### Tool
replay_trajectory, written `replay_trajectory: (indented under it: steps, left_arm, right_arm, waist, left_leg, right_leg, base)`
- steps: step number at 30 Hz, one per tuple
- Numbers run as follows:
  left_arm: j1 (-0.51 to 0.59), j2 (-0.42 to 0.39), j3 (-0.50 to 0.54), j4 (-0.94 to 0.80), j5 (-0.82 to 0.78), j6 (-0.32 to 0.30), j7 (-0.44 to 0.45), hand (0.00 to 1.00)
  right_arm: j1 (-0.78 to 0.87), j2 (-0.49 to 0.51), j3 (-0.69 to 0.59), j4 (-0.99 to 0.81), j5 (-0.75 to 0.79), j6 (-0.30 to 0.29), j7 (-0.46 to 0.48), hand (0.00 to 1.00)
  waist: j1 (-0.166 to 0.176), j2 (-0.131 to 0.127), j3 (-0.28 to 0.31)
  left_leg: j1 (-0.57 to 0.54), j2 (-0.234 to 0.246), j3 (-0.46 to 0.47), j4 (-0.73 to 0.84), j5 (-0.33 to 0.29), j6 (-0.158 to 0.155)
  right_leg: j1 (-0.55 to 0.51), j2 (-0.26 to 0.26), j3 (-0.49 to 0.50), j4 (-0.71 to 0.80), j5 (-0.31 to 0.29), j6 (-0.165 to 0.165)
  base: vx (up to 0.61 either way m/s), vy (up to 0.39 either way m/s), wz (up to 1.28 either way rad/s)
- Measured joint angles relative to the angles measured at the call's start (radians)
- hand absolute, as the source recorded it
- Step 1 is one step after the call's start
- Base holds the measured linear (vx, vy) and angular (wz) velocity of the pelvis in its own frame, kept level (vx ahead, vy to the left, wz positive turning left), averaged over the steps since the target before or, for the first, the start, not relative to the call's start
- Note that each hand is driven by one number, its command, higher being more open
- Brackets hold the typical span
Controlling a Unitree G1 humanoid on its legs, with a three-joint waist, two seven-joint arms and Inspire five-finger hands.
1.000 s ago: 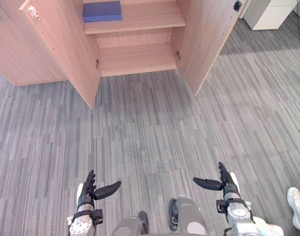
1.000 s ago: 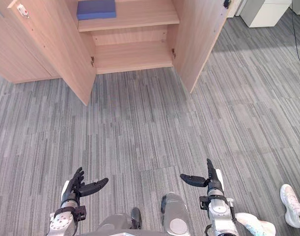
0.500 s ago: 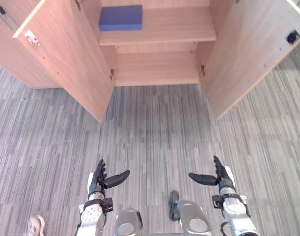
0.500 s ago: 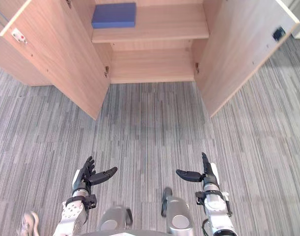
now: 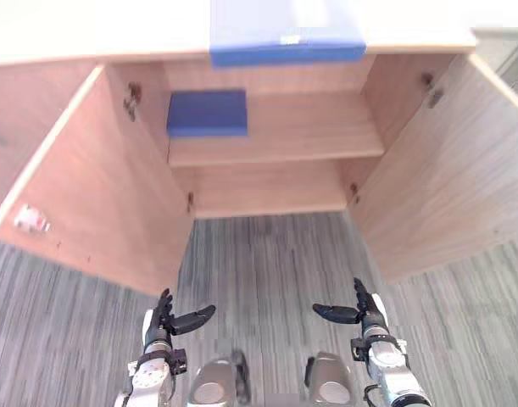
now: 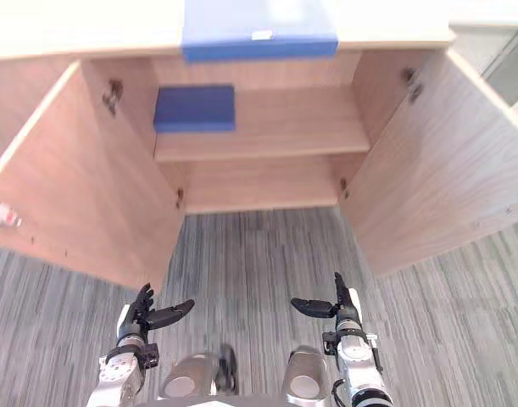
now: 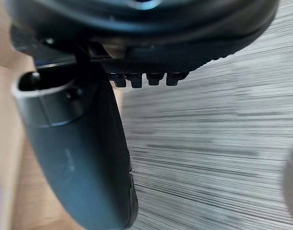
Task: Walk over to the cabinet, pick up the folder, carry it to the office cabinet, place the folder inside the office cabinet, then close the office cabinet door
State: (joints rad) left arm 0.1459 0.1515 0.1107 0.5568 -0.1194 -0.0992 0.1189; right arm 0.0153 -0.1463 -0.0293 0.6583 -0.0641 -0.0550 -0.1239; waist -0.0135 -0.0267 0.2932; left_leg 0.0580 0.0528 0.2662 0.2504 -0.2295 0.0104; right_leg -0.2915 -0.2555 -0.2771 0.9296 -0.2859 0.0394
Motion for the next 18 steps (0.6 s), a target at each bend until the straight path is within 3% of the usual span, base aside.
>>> replay_trajectory:
  steps: [2, 4, 5, 6, 7, 9, 10, 12, 13, 16, 17, 18]
  left_arm:
    - [-0.010, 0.007, 0.000, 0.008, -0.003, 0.000, 0.000, 1.00]
    - [-0.018, 0.012, -0.002, 0.028, -0.008, 0.000, 0.001, 1.00]
    - [-0.016, 0.009, -0.004, 0.039, -0.007, 0.001, 0.000, 1.00]
    - [-0.014, 0.005, -0.005, 0.045, -0.007, 0.002, 0.000, 1.00]
    - [-0.015, -0.017, -0.004, 0.066, -0.007, 0.006, 0.001, 1.00]
    - [-0.023, -0.019, -0.015, 0.069, -0.003, 0.006, -0.004, 1.00]
    - [-0.019, -0.031, -0.025, 0.068, -0.003, 0.007, -0.011, 1.00]
    - [-0.006, -0.043, -0.025, 0.065, -0.003, 0.007, -0.012, 1.00]
    - [-0.002, -0.049, -0.033, 0.066, -0.003, 0.007, -0.013, 1.00]
    - [-0.007, -0.063, -0.047, 0.056, -0.003, 0.007, -0.017, 1.00]
    - [-0.007, -0.062, -0.043, 0.053, -0.003, 0.007, -0.016, 1.00]
    - [-0.008, -0.063, -0.042, 0.051, -0.003, 0.008, -0.015, 1.00]
  right_arm:
    - [-0.003, -0.003, -0.001, 0.002, -0.007, 0.001, 0.000, 1.00]
    - [0.007, -0.006, -0.004, 0.003, -0.009, 0.005, -0.001, 1.00]
    - [0.031, -0.009, -0.004, 0.003, -0.009, 0.006, -0.001, 1.00]
    - [0.044, -0.013, -0.004, 0.005, -0.009, 0.007, -0.001, 1.00]
    - [0.035, -0.029, -0.004, 0.038, -0.012, 0.018, 0.001, 1.00]
    - [0.034, -0.030, -0.009, 0.038, -0.016, 0.024, 0.002, 1.00]
    - [0.043, -0.030, -0.011, 0.038, -0.017, 0.031, 0.001, 1.00]
    - [0.059, -0.023, -0.012, 0.030, -0.015, 0.032, -0.001, 1.00]
    - [0.070, -0.020, -0.013, 0.015, -0.014, 0.030, -0.004, 1.00]
    - [0.054, -0.021, -0.060, 0.004, -0.014, 0.027, -0.008, 1.00]
    - [0.039, -0.020, -0.075, 0.007, -0.013, 0.027, -0.008, 1.00]
    - [0.034, -0.022, -0.086, 0.007, -0.013, 0.026, -0.009, 1.00]
  waist:
    - [-0.019, 0.001, 0.000]
    - [-0.037, -0.003, -0.002]
    - [-0.037, -0.017, -0.010]
    - [-0.040, -0.018, -0.015]
    - [-0.033, 0.017, -0.024]
    - [-0.040, 0.024, -0.025]
    - [-0.037, 0.043, -0.020]
    - [-0.020, 0.045, -0.020]
    - [-0.010, 0.037, -0.024]
    - [0.000, 0.033, -0.026]
    - [0.004, 0.034, -0.027]
    - [0.005, 0.040, -0.030]
  left_leg:
    - [0.040, 0.020, 0.002, -0.025, -0.003, -0.006]
    - [0.089, 0.034, -0.004, -0.056, -0.014, -0.037]
    - [0.131, 0.029, -0.015, -0.063, -0.044, -0.085]
    - [0.151, 0.031, -0.024, -0.059, -0.064, -0.115]
    - [0.161, 0.069, -0.036, -0.033, -0.075, -0.132]
    - [0.062, 0.118, -0.084, 0.205, -0.052, -0.150]
    - [-0.051, 0.191, -0.125, 0.510, 0.025, -0.146]
    - [-0.106, 0.229, -0.115, 0.665, 0.000, -0.143]
    - [-0.146, 0.227, -0.108, 0.696, -0.019, -0.134]
    - [-0.232, 0.181, -0.065, 0.467, -0.045, -0.115]
    - [-0.234, 0.153, -0.074, 0.313, -0.040, -0.114]
    - [-0.223, 0.123, -0.095, 0.145, 0.019, -0.112]
  right_leg:
    - [-0.062, 0.030, -0.050, -0.220, 0.009, 0.001]
    - [-0.082, 0.084, -0.031, -0.499, 0.124, 0.004]
    - [-0.075, 0.107, 0.025, -0.636, 0.280, -0.011]
    - [-0.072, 0.109, 0.049, -0.612, 0.383, -0.046]
    - [-0.100, 0.133, 0.044, -0.511, 0.307, -0.066]
    - [-0.088, 0.145, 0.024, -0.462, 0.212, -0.080]
    - [0.007, 0.188, 0.001, -0.505, 0.184, -0.097]
    - [0.091, 0.216, -0.005, -0.548, 0.173, -0.109]
    - [0.136, 0.221, -0.002, -0.575, 0.165, -0.114]
    - [0.223, 0.220, 0.016, -0.652, 0.169, -0.107]
    - [0.245, 0.220, 0.030, -0.670, 0.170, -0.104]
    - [0.260, 0.222, 0.041, -0.682, 0.167, -0.089]
  base:
    - [0.44, -0.129, 0.05]
    - [0.49, -0.200, 0.22]
    - [0.43, -0.194, 0.25]
    - [0.54, -0.236, 0.07]
    - [0.53, -0.249, 0.01]
    - [0.58, -0.332, 0.09]
    - [0.44, -0.274, 0.14]
    - [0.33, -0.153, -0.08]
    - [0.39, -0.131, -0.17]
    - [0.38, -0.065, -0.21]
    - [0.29, 0.034, -0.35]
    - [0.33, 0.073, -0.38]
